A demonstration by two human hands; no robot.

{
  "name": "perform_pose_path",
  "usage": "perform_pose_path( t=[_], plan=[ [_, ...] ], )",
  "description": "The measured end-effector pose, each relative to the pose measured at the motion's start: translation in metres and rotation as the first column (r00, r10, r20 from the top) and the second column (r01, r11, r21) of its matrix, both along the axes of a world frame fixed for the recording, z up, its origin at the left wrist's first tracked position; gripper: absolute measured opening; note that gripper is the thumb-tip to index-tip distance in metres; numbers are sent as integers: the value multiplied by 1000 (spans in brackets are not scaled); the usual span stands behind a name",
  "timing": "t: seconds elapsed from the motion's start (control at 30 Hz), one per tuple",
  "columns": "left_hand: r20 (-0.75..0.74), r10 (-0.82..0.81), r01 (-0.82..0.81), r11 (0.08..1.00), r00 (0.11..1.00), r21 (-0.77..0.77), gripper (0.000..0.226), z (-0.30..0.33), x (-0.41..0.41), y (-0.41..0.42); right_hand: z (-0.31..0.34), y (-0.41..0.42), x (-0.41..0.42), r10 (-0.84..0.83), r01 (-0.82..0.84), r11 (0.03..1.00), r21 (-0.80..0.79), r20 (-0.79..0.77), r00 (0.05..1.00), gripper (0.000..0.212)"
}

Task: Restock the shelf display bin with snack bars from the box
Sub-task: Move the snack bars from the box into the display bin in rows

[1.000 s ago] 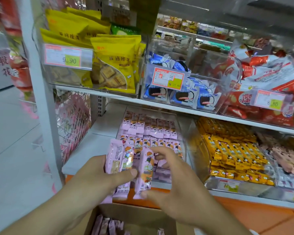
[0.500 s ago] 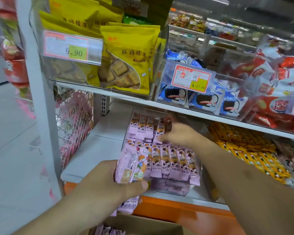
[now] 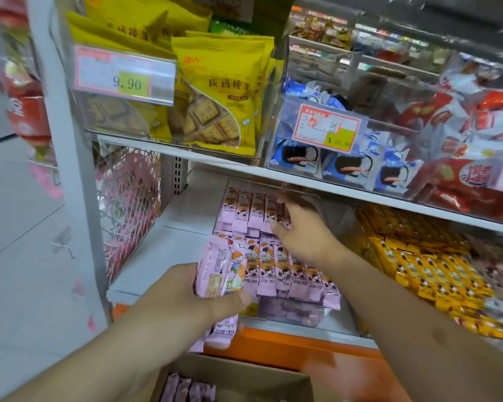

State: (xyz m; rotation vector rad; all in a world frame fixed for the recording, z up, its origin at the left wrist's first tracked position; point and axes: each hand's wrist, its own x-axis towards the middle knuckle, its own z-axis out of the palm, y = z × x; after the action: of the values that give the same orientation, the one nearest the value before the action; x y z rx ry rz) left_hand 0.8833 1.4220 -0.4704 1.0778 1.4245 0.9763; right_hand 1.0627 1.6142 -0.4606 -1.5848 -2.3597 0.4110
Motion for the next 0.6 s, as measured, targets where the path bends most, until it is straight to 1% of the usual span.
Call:
perform_pose_path(
  t=[0.07,0.1,0.17,0.2,0.23,0.27,0.33,0.4,0.47,0.53,0.6],
  plan=[
    [10,-6,6,1000,1000,8,23,3,2,-3,8,-35,7,-23,19,999,-26,-141,990,51],
    [17,-12,12,1000,1000,14,22,4,3,-4,13,-55,11,-19,4,998,-59,-240,970,42],
    [21,-37,36,999,999,23,23,9,8,-8,21,-96,18,0,-82,983,-162,-453,891,27],
    [18,-54,54,998,998,26,25,13,11,-11,26,-114,19,5,-135,969,-207,-529,849,23],
    [11,-75,74,997,997,33,28,16,14,-13,30,-130,20,-1,-169,955,-245,-572,820,21],
    [-6,-100,100,994,995,38,30,18,18,-15,32,-143,21,-12,-179,948,-262,-593,805,24],
    [-17,-147,148,988,989,39,31,23,25,-23,32,-161,22,-46,-135,958,-253,-602,797,36],
    [46,-176,175,984,983,28,34,23,27,-30,31,-168,26,-119,-91,956,-280,-651,750,35],
    [120,-190,187,982,975,34,26,22,28,-36,32,-171,31,-179,-115,931,-347,-707,684,32],
    [176,-170,165,985,970,46,22,23,31,-42,32,-173,37,-226,-150,907,-394,-755,616,34],
    [182,-118,112,993,976,42,22,21,33,-45,33,-175,38,-250,-155,899,-410,-769,589,34]
  ],
)
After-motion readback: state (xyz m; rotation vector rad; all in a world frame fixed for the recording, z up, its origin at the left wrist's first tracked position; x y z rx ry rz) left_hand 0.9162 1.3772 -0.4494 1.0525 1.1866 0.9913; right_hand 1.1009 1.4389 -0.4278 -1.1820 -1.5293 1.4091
